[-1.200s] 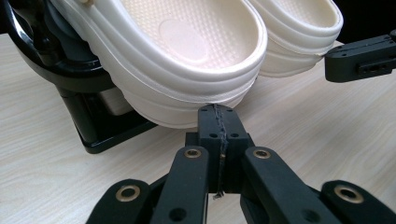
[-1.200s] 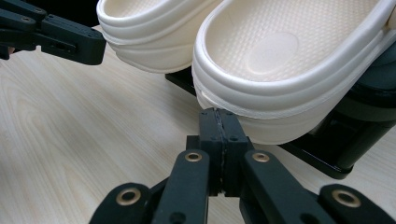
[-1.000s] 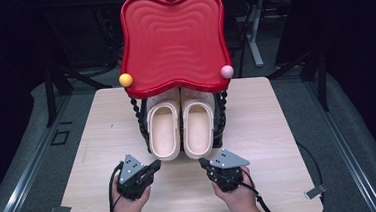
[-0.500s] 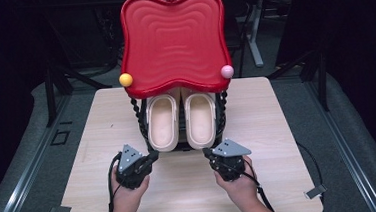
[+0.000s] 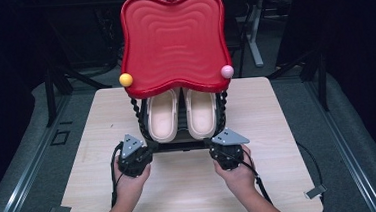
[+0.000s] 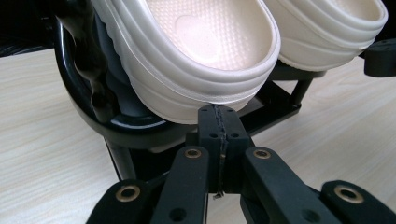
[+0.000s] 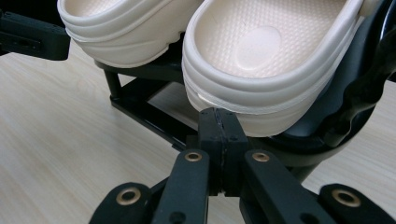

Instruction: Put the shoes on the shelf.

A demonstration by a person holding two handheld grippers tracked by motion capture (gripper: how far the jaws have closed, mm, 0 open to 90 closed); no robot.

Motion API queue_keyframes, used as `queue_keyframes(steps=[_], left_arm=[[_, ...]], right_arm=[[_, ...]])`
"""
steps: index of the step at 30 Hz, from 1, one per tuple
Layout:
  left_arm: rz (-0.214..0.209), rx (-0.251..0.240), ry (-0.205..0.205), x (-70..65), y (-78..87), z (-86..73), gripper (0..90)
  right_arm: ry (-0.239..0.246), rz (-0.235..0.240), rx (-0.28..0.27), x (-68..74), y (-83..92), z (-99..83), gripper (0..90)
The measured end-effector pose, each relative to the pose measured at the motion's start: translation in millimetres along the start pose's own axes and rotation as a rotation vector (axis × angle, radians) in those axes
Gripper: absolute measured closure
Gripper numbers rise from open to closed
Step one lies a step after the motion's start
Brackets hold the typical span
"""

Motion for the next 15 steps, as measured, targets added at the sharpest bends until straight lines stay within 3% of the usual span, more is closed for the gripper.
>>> queue_keyframes(steps=[5,15], left_arm=[[0.002,0.001,0.0,0.7,-6.2,4.8,90.0],[0.009,0.008,0.008,0.0,-22.5,8.8,90.0]], right_arm=[[0.007,-0.006,0.008,-2.0,-8.6,3.4,90.0],[-0.029,-0.013,0.009,-6.5,-24.0,6.2,90.0]])
Point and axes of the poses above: each handheld gripper's, and its own axes: y roughly backward along the jaws, z roughly out of its top, x roughly to its left, the point moved 4 cm from there along -y, roughly forward along the jaws, and after that the axes turned 2 degrees about -z, right-handed, at the moved point
